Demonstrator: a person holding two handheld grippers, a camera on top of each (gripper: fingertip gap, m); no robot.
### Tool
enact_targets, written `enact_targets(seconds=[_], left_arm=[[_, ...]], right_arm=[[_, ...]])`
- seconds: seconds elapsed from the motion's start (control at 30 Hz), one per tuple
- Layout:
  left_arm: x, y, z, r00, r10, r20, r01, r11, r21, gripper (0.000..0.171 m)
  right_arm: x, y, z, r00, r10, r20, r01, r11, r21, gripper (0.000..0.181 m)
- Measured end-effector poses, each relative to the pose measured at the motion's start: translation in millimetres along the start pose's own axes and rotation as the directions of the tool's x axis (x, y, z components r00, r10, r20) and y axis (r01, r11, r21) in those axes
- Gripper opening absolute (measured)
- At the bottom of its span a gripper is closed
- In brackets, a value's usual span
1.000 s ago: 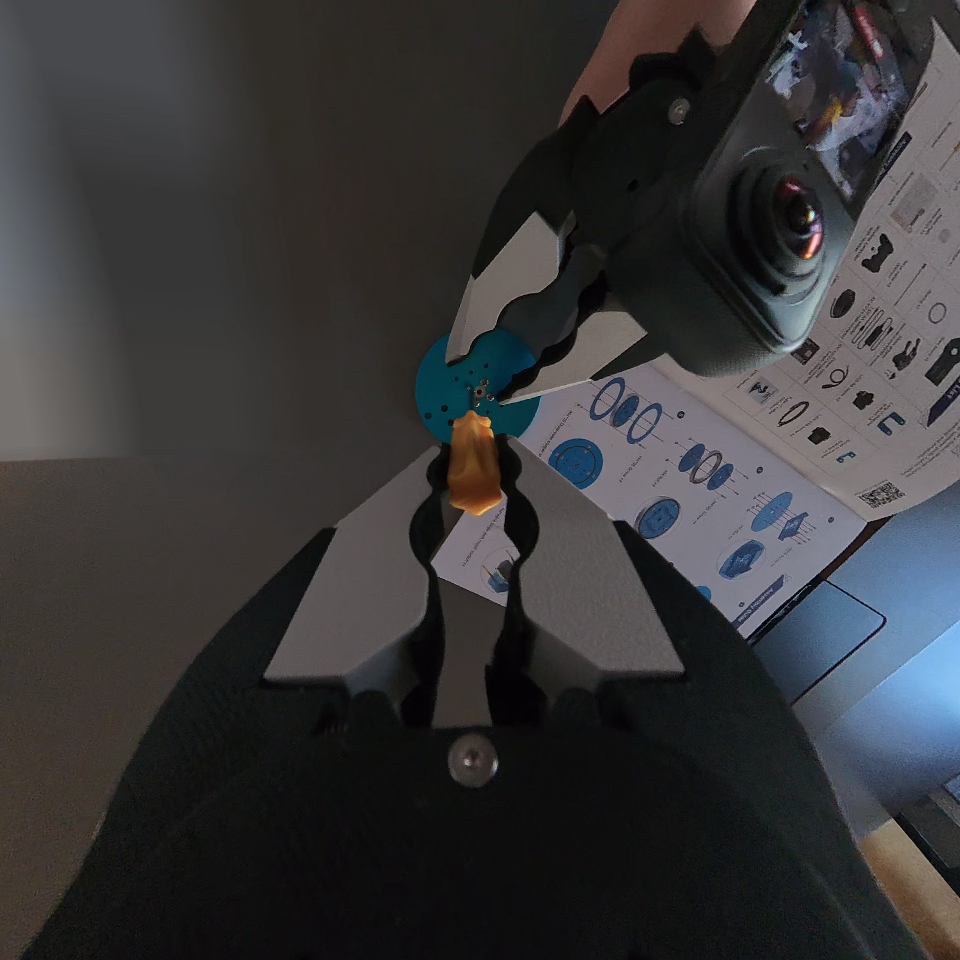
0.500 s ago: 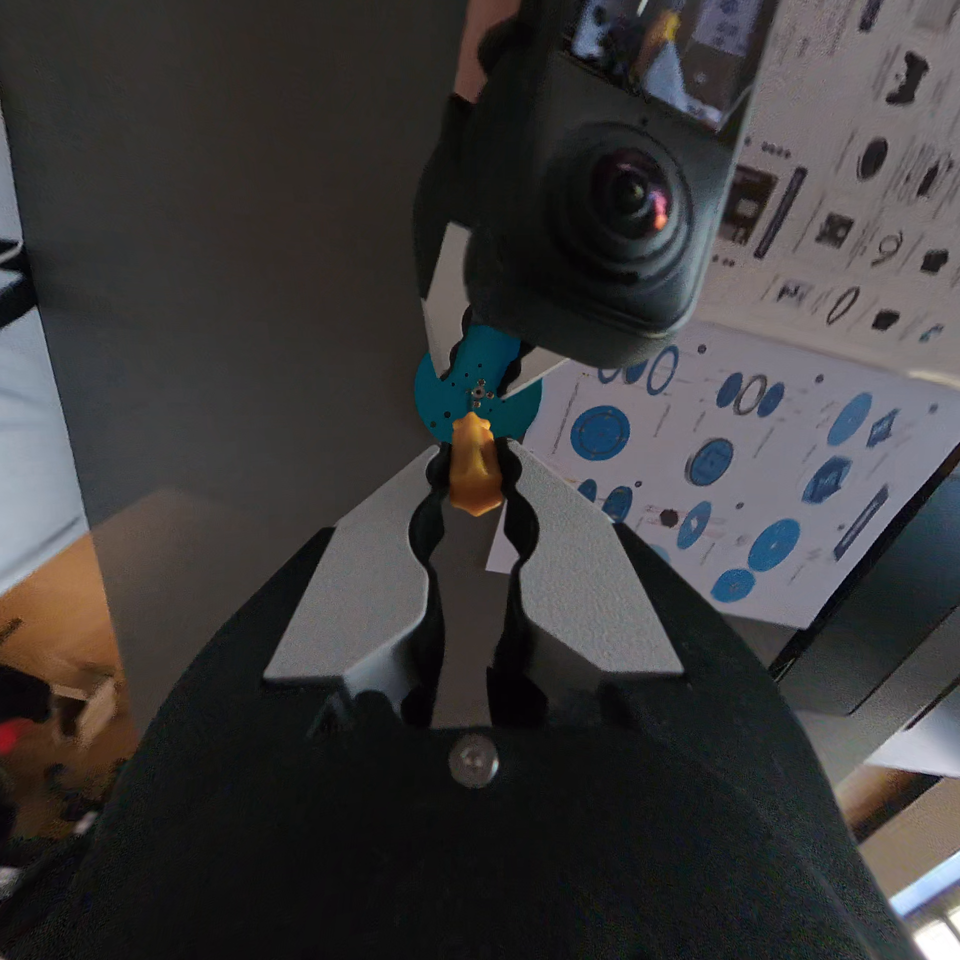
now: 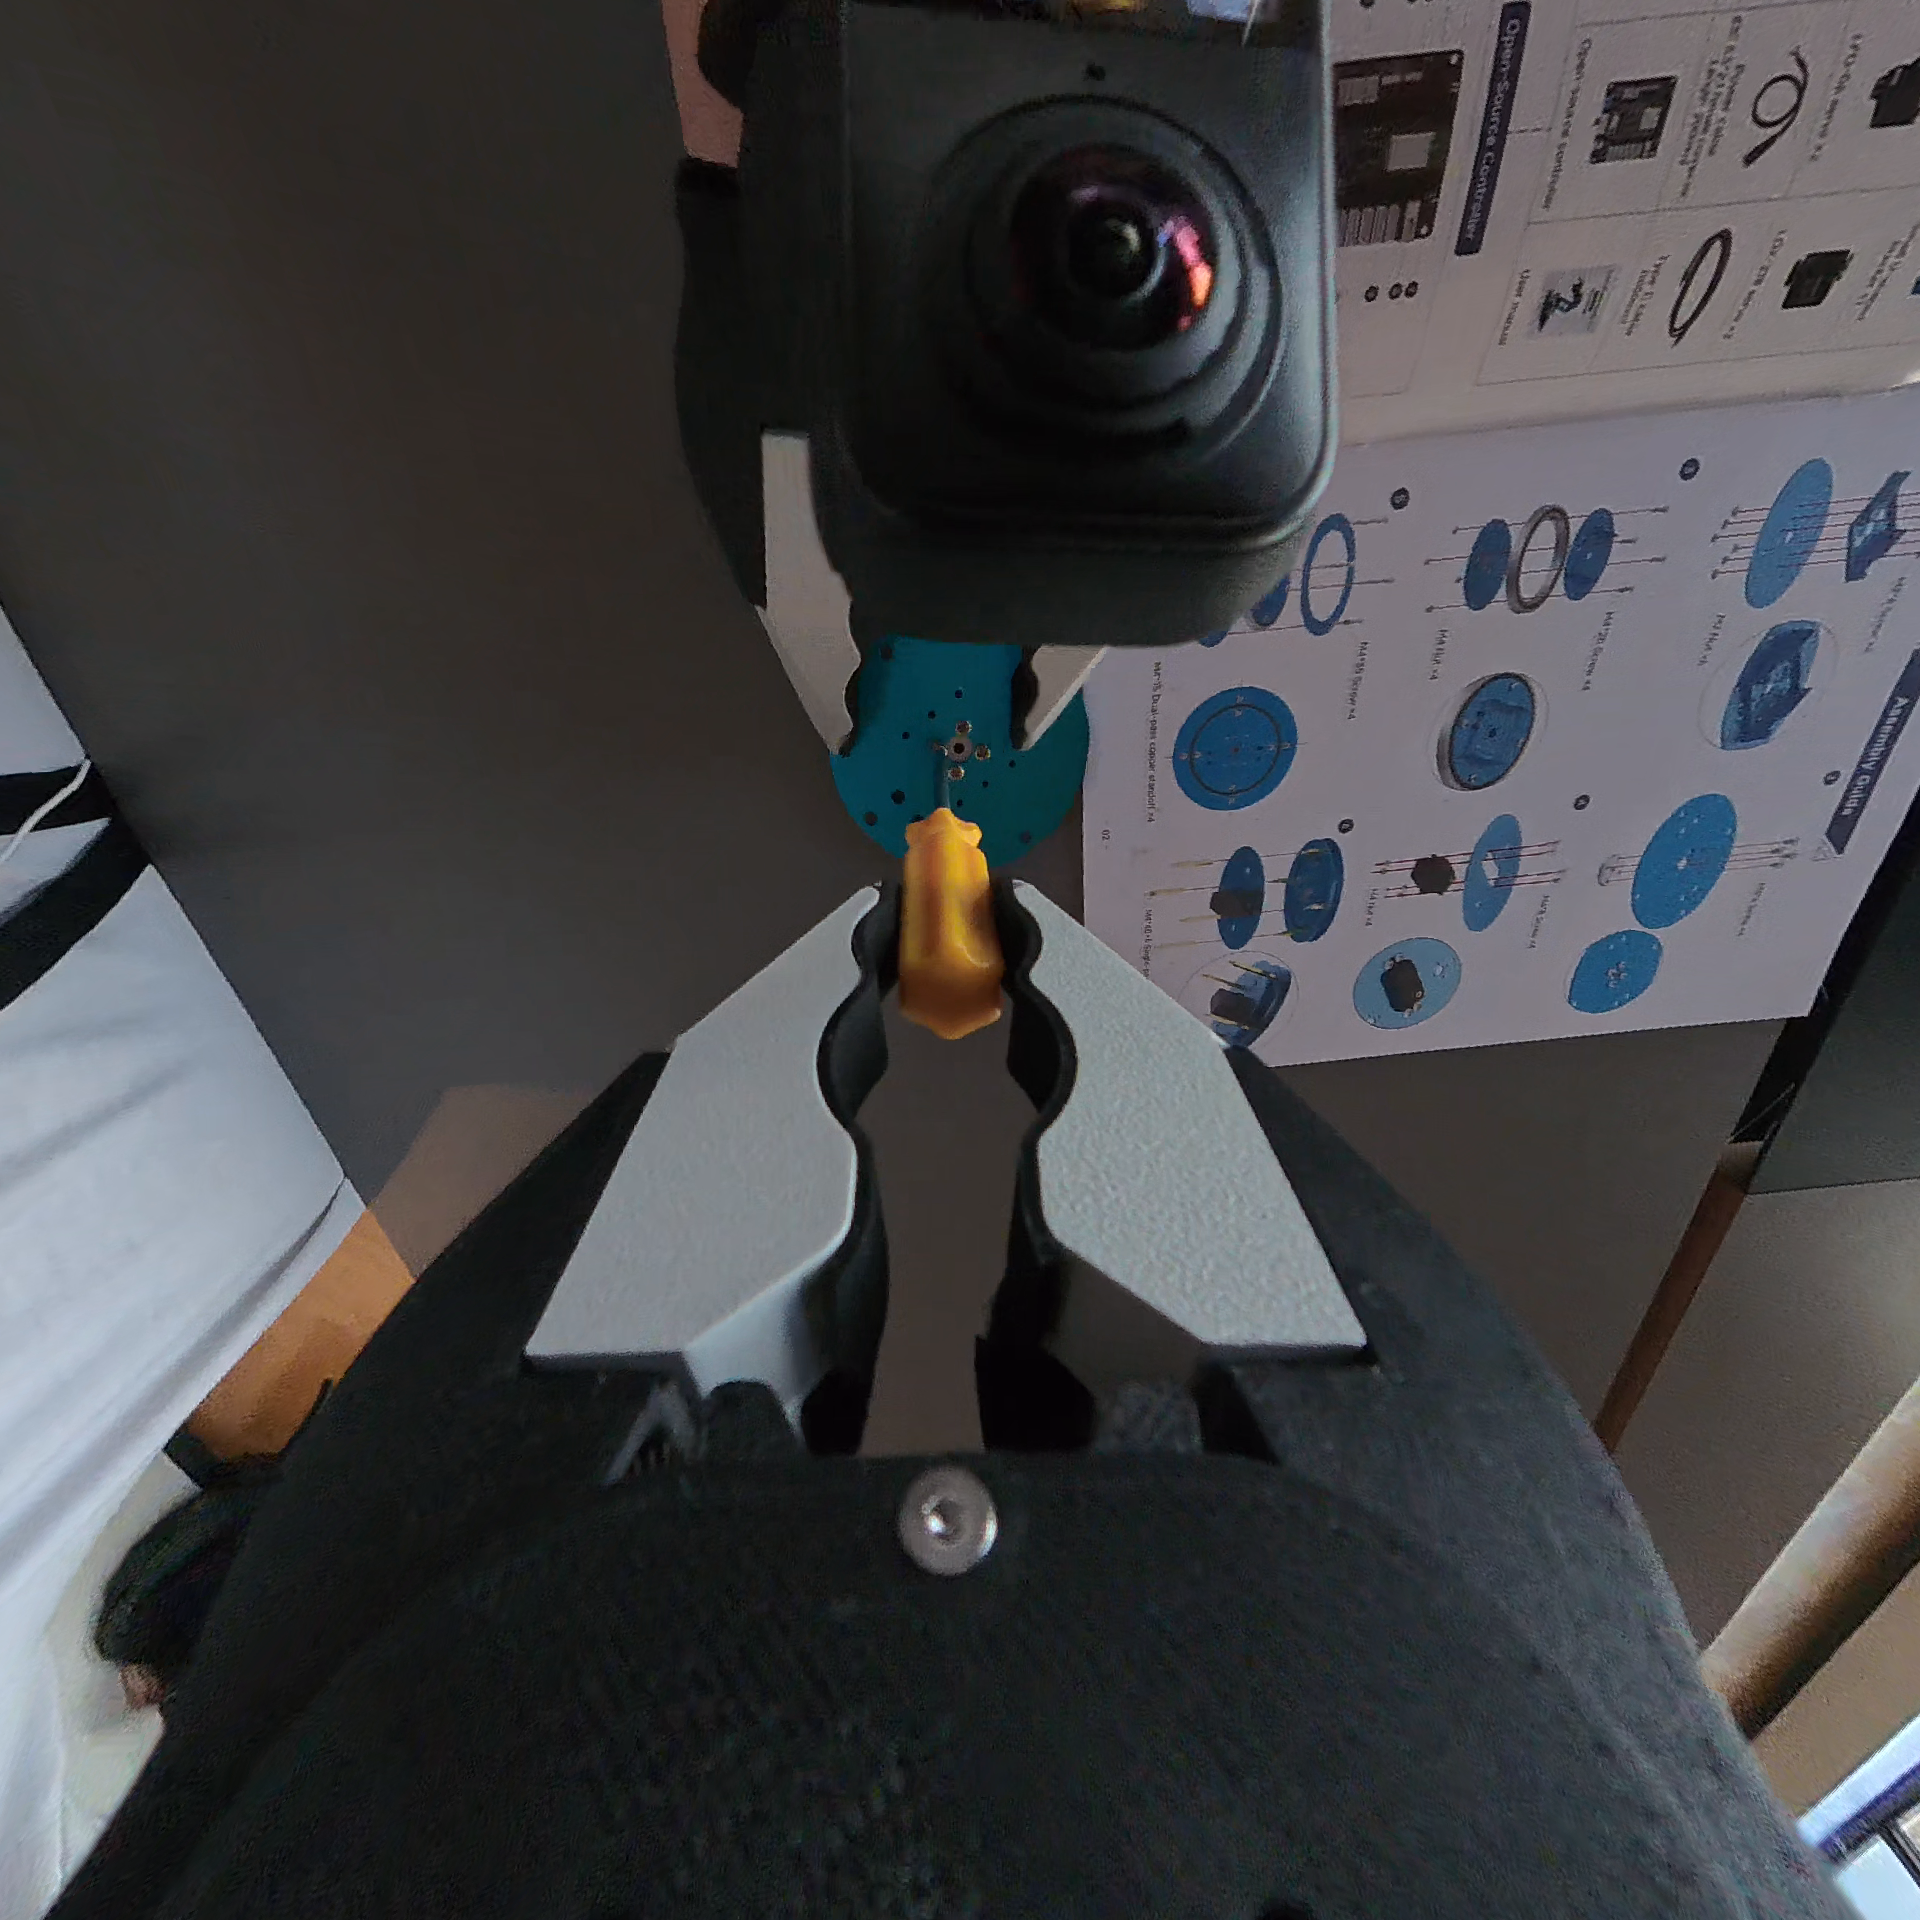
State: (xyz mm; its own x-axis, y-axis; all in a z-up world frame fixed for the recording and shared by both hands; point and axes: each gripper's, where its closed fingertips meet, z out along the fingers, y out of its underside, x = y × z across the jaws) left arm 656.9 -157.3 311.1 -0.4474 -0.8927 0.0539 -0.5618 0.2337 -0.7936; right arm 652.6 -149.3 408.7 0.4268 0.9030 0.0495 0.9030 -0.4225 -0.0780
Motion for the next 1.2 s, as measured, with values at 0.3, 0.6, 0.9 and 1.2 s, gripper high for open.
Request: enact_targets(seconds=[0.3, 0.6, 0.9, 1.2], left_arm=[[-6, 10, 1, 0.992, 0.081, 0.093, -0.072, 0.993, -0.088, 0.075], [-8, 11, -1, 0.985, 0.054, 0.167, -0.038, 0.995, -0.096, 0.074], [-9, 13, -4, 0.978, -0.004, 0.209, 0.020, 0.997, -0.077, 0.070], [-13, 15, -8, 0.955, -0.023, 0.296, 0.040, 0.998, -0.051, 0.076]], right_arm=[[3, -2, -1, 1.000, -0.022, -0.008, 0.023, 1.000, 0.002, 0.017], [3, -5, 0, 1.000, -0.030, -0.007, 0.030, 1.000, 0.003, 0.017], [5, -6, -1, 1.000, -0.015, -0.001, 0.015, 1.000, 0.007, 0.017], [5, -3, 0, 1.000, -0.028, 0.004, 0.028, 1.000, -0.003, 0.017]])
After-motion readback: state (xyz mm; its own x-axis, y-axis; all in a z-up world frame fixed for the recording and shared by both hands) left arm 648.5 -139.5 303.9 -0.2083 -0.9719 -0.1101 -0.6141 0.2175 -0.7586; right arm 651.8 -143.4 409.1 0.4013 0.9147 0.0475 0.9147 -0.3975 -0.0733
